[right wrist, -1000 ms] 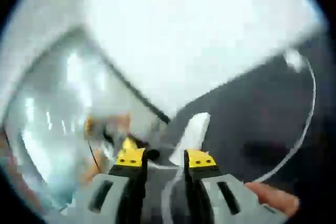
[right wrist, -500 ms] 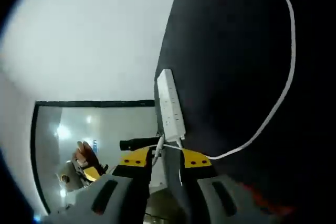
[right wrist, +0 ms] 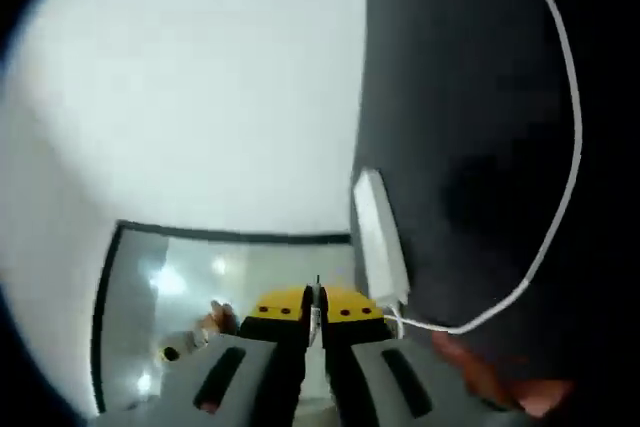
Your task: Connect the charging cable to the phone, plug the charger into the socket, and turn on the power strip switch to charge the phone.
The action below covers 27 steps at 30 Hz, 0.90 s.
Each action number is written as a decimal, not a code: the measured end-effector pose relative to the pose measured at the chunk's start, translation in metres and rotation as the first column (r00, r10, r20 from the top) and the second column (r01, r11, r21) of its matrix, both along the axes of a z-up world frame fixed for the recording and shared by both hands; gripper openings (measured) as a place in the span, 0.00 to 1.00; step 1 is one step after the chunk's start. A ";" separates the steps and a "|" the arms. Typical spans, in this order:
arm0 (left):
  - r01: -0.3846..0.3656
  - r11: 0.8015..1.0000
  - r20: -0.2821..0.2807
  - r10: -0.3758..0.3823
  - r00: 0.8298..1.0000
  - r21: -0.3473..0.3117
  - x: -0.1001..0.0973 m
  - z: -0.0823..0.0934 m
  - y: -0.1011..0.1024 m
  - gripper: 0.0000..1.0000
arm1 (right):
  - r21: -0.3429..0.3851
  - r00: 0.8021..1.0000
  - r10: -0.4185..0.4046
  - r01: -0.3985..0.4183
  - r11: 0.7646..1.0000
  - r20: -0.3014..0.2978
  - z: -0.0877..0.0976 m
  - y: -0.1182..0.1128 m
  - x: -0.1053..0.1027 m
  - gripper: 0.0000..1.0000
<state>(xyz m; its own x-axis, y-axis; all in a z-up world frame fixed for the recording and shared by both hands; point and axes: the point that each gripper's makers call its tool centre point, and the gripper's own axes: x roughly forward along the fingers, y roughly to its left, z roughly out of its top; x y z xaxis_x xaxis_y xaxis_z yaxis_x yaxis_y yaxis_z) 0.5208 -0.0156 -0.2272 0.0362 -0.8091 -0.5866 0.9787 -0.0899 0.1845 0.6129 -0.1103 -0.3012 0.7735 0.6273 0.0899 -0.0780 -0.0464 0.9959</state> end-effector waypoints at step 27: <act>-0.380 0.853 0.037 0.420 0.907 -0.358 0.018 -0.002 -0.100 0.33 | -0.083 0.796 -0.571 0.594 0.800 0.200 0.059 -0.058 -0.057 0.03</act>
